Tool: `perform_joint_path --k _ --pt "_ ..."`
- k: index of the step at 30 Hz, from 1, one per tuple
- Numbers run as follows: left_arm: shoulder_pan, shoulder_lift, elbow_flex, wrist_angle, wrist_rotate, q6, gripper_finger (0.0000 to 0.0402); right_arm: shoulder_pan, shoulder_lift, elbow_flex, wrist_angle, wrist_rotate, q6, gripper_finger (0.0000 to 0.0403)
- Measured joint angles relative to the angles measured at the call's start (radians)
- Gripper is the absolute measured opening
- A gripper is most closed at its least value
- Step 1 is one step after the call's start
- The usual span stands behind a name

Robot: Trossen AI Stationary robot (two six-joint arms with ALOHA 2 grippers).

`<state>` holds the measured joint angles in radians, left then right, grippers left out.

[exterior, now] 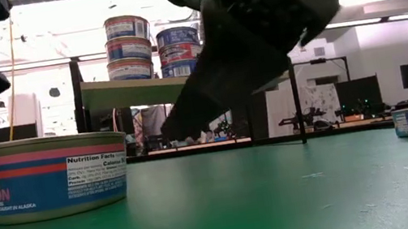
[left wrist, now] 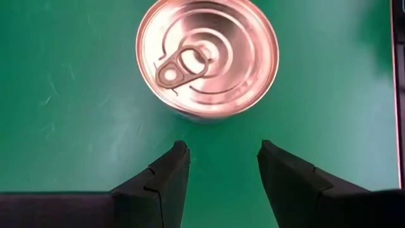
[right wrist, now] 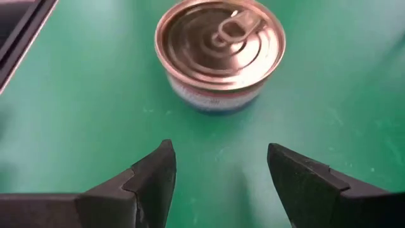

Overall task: Stack canned seafood by type on shelf
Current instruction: Stack the blue pink tuna can on top of the blue pink tuna can on the shelf

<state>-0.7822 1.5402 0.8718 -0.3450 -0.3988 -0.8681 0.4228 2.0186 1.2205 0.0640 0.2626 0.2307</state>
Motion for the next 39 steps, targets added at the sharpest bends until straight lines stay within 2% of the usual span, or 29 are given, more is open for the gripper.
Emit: perform_joint_path --k 4,13,17,21,28,33,39 --pt "0.003 0.016 -0.044 0.102 -0.026 -0.004 0.018 -0.008 0.0 0.0 0.033 -0.007 0.007 0.0276" --pt "0.005 0.143 -0.025 0.136 -0.056 -0.023 0.018 -0.013 -0.001 0.0 0.038 -0.008 0.015 0.0276" --pt "0.017 0.188 -0.006 0.153 -0.089 0.015 0.018 -0.016 -0.001 -0.001 0.06 -0.008 0.015 0.0276" --pt "0.038 0.226 -0.003 0.241 -0.107 0.068 0.018 -0.023 -0.001 -0.001 0.067 -0.008 0.015 0.0276" --pt "0.072 0.23 -0.003 0.325 -0.187 0.165 0.018 -0.026 -0.004 0.0 -0.01 -0.008 0.049 0.0276" --pt "0.096 0.229 -0.003 0.363 -0.183 0.234 0.018 -0.015 -0.008 0.003 -0.096 -0.008 0.088 0.0276" --pt "0.11 0.229 -0.004 0.371 -0.182 0.251 0.018 -0.01 -0.014 0.002 -0.085 -0.005 0.073 0.0276"
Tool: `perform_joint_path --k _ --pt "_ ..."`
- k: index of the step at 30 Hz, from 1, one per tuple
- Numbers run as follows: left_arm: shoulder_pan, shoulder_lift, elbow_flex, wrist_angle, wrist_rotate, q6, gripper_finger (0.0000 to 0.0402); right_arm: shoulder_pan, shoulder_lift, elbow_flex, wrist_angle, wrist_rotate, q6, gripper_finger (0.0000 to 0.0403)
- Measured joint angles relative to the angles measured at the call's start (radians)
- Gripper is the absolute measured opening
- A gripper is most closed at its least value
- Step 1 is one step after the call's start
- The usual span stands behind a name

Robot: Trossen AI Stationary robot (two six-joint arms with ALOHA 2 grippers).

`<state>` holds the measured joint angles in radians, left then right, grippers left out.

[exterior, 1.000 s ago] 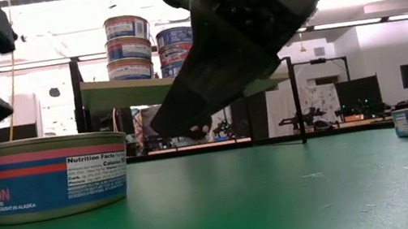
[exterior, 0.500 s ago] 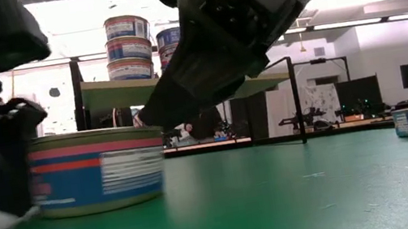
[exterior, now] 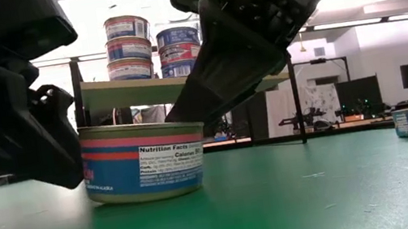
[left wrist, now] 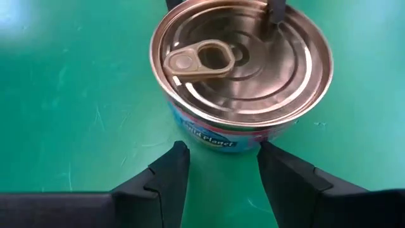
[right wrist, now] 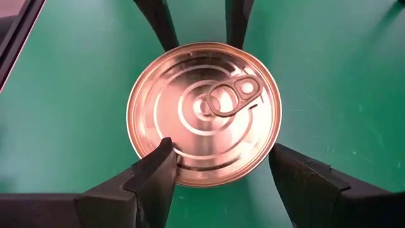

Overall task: Stack canned seafood by type on shelf
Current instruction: Stack the blue pink tuna can on top of the blue pink tuna can on the shelf

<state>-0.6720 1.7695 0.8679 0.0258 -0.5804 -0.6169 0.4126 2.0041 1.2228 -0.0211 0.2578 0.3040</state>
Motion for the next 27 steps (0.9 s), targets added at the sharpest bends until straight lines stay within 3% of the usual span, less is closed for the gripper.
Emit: perform_joint_path --k 27 --pt "0.015 0.0 0.001 0.224 -0.061 0.212 0.018 0.015 0.01 -0.006 -0.125 0.022 -0.001 0.0276"
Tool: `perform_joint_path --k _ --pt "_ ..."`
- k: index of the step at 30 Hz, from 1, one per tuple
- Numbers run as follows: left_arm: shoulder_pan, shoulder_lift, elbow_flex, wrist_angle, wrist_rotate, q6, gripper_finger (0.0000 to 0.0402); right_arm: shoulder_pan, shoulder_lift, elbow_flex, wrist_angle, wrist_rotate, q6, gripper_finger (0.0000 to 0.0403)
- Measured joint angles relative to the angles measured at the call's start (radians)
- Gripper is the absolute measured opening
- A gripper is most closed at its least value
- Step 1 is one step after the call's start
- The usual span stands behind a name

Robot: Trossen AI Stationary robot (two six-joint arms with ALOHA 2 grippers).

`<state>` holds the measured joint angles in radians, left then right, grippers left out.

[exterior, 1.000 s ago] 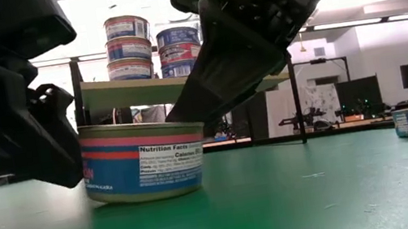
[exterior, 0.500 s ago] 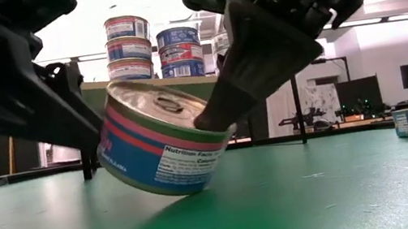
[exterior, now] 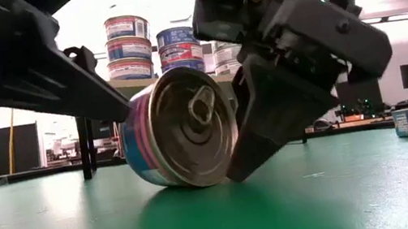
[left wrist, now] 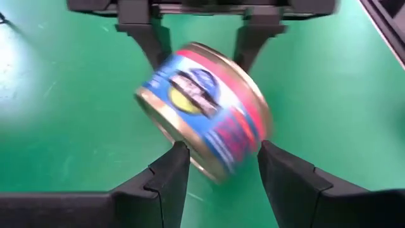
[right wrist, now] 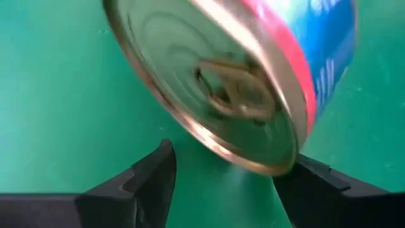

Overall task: Stack canned seafood by type on shelf
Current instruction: Stack the blue pink tuna can on top of the blue pink tuna can on the shelf

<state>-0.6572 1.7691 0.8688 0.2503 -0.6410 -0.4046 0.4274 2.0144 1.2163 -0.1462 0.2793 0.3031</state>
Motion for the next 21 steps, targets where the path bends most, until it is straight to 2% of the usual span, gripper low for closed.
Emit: perform_joint_path --k 10,17,21 --pt "0.002 0.0 0.0 0.001 0.013 0.0 0.018 -0.001 -0.008 0.002 0.006 0.013 -0.011 0.0276" --pt "0.025 0.0 0.0 -0.008 0.116 -0.09 0.018 -0.001 -0.014 0.004 0.013 0.018 -0.024 0.0276" --pt "0.024 0.0 0.0 -0.007 0.121 -0.085 0.018 0.003 -0.039 0.004 -0.01 0.061 -0.023 0.0276"
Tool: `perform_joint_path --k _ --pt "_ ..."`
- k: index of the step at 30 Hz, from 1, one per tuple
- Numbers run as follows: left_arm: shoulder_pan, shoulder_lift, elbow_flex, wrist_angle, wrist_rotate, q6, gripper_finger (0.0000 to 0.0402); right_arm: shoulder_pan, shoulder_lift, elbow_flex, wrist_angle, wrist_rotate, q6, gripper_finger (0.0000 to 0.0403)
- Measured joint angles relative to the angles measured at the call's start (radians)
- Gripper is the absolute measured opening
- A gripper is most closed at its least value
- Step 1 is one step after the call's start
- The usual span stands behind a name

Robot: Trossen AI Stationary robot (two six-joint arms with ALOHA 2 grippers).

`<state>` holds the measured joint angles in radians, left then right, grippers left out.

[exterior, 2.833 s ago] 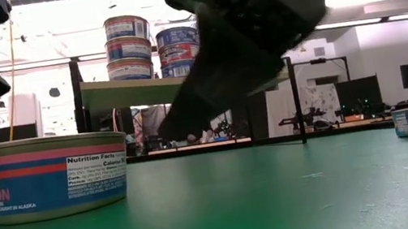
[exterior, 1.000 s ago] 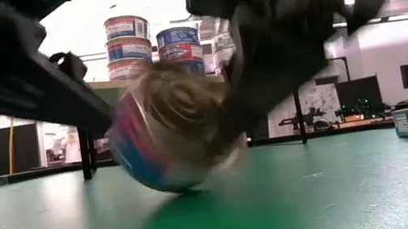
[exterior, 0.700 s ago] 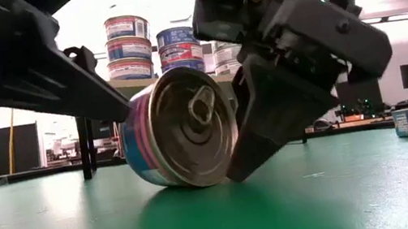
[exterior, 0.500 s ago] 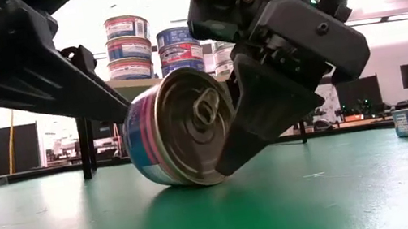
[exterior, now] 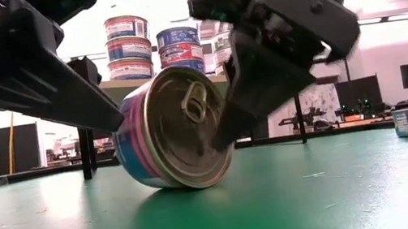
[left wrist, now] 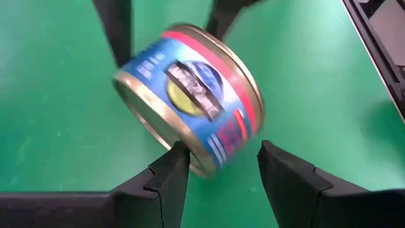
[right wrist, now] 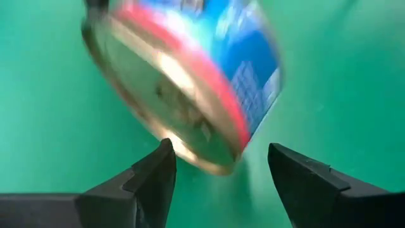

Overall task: Stack canned seafood by type on shelf
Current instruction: Stack the blue pink tuna can on top of the blue pink tuna can on the shelf

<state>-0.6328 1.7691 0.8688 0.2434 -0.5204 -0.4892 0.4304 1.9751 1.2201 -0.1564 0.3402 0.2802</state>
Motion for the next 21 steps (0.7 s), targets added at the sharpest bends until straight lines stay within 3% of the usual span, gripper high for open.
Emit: perform_joint_path --k 8,21 --pt "0.008 0.0 0.0 0.002 -0.007 -0.087 0.02 0.023 -0.025 0.029 0.013 0.06 0.001 0.0276" --pt "0.016 0.0 0.0 0.005 -0.024 -0.124 0.0324 0.02 -0.024 0.03 0.088 0.111 0.07 0.0276"
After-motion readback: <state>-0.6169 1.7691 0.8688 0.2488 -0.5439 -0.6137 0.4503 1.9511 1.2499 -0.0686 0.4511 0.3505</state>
